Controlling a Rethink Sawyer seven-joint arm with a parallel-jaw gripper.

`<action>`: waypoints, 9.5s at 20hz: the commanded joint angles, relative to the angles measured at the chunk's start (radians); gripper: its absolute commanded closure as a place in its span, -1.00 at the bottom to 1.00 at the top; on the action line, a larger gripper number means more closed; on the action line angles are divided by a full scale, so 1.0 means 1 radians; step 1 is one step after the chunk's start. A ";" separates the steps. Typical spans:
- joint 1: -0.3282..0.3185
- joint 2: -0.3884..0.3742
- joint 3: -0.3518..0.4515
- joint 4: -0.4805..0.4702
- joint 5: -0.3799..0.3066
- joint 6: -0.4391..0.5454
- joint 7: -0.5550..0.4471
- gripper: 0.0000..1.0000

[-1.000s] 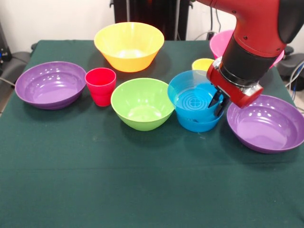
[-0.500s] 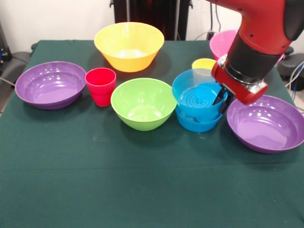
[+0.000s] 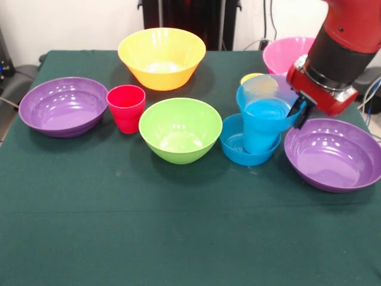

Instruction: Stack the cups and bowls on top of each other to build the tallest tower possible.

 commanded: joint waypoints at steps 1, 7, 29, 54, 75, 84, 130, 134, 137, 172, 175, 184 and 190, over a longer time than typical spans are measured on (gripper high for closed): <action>0.012 0.013 0.129 0.114 0.035 -0.069 0.242 1.00; -0.046 0.040 0.121 0.091 0.021 -0.088 0.179 1.00; -0.014 0.038 0.139 0.137 0.009 -0.159 0.174 1.00; -0.026 0.048 0.142 0.125 0.003 -0.189 0.151 1.00; -0.028 0.049 0.136 0.121 -0.004 -0.190 0.145 1.00; -0.028 0.051 0.132 0.116 -0.007 -0.181 0.144 1.00; -0.118 -0.019 0.132 0.026 -0.026 0.033 0.103 -1.00; -0.117 -0.017 0.128 0.005 -0.022 0.057 0.123 -1.00; -0.112 -0.020 0.126 -0.004 -0.020 0.076 0.134 -1.00; -0.176 -0.100 0.170 -0.019 0.005 0.089 0.096 -1.00; -0.179 -0.117 0.177 -0.003 0.005 0.095 0.097 -1.00; -0.169 -0.123 0.199 0.023 0.025 0.127 0.154 -1.00; -0.149 -0.144 0.189 0.003 0.011 0.191 0.157 -1.00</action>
